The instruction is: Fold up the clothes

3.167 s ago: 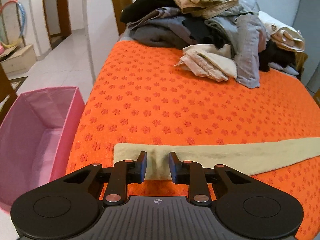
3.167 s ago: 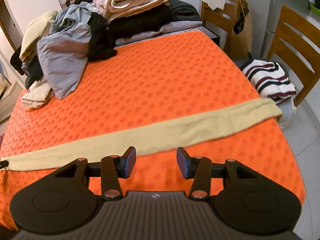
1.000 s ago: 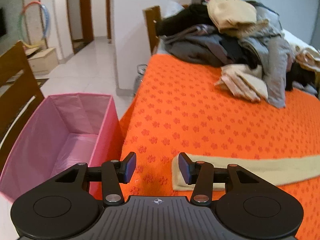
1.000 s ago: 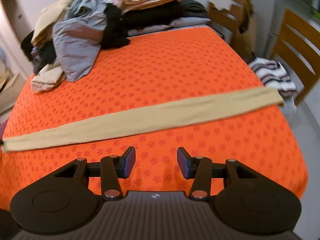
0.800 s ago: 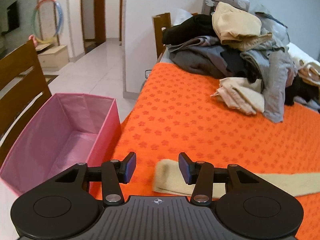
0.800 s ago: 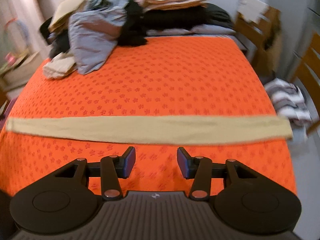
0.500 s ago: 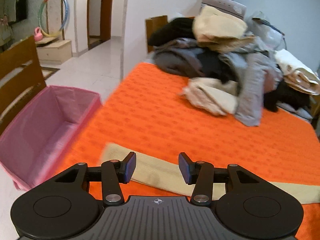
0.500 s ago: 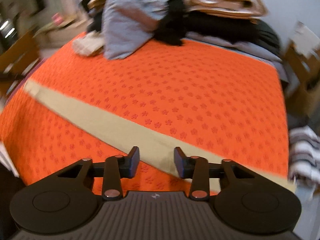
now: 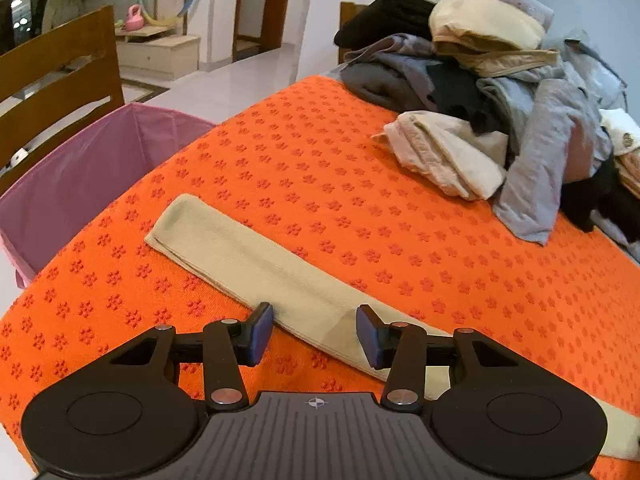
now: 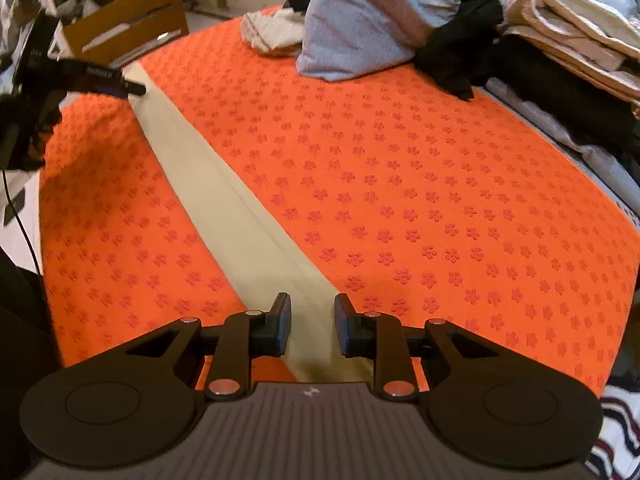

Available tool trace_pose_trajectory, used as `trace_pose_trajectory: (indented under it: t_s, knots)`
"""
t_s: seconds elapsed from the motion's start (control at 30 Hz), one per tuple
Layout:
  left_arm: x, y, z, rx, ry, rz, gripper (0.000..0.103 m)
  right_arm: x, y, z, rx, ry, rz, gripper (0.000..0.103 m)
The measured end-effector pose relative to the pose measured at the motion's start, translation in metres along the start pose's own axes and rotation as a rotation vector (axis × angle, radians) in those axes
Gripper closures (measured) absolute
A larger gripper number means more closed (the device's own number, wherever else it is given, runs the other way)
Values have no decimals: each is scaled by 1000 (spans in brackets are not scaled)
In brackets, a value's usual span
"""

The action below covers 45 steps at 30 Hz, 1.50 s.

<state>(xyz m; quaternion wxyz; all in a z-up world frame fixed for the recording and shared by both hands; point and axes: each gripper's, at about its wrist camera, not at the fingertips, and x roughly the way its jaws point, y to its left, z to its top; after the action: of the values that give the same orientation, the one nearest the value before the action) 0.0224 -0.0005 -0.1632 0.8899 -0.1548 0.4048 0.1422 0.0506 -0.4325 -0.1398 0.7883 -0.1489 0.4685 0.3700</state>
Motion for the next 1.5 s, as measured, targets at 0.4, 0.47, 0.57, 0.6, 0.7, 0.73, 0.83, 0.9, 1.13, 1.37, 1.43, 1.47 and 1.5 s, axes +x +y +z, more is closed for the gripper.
trace_pose_trajectory:
  t_s: [0.4, 0.47, 0.57, 0.6, 0.7, 0.73, 0.83, 0.9, 1.13, 1.37, 1.43, 1.47, 1.5]
  knots:
    - [1, -1, 0, -25, -8, 13, 54, -6, -14, 11, 5, -6, 48, 100]
    - [1, -1, 0, -29, -8, 14, 54, -9, -17, 14, 10, -9, 43, 100]
    - [1, -2, 0, -23, -9, 16, 53, 2, -18, 12, 14, 18, 42, 100]
    - [1, -2, 0, -21, -8, 15, 52, 5, -18, 11, 15, 28, 41, 100]
    - [2, -2, 1, -14, -3, 13, 52, 11, -19, 9, 23, 34, 35, 96]
    - [1, -2, 1, -15, -2, 14, 52, 11, -18, 8, 29, 26, 29, 93]
    - [-12, -9, 1, -9, -33, -19, 52, -1, -23, 3, 66, -3, -1, 72]
    - [-23, -20, -1, 30, -59, -54, 52, -15, -29, -5, 112, -27, -26, 72]
    - [-36, -77, -19, 170, 21, -251, 51, -56, -57, -61, 302, -58, -144, 72]
    - [-20, -132, -43, 337, 122, -346, 51, -62, -72, -101, 370, -53, -201, 73]
    - [-17, -138, -47, 363, 129, -340, 50, -58, -72, -105, 356, -47, -206, 73]
    - [-17, -140, -47, 367, 128, -338, 49, -56, -72, -106, 350, -45, -207, 73]
    - [-16, -141, -47, 371, 128, -337, 49, -55, -72, -107, 348, -45, -207, 73]
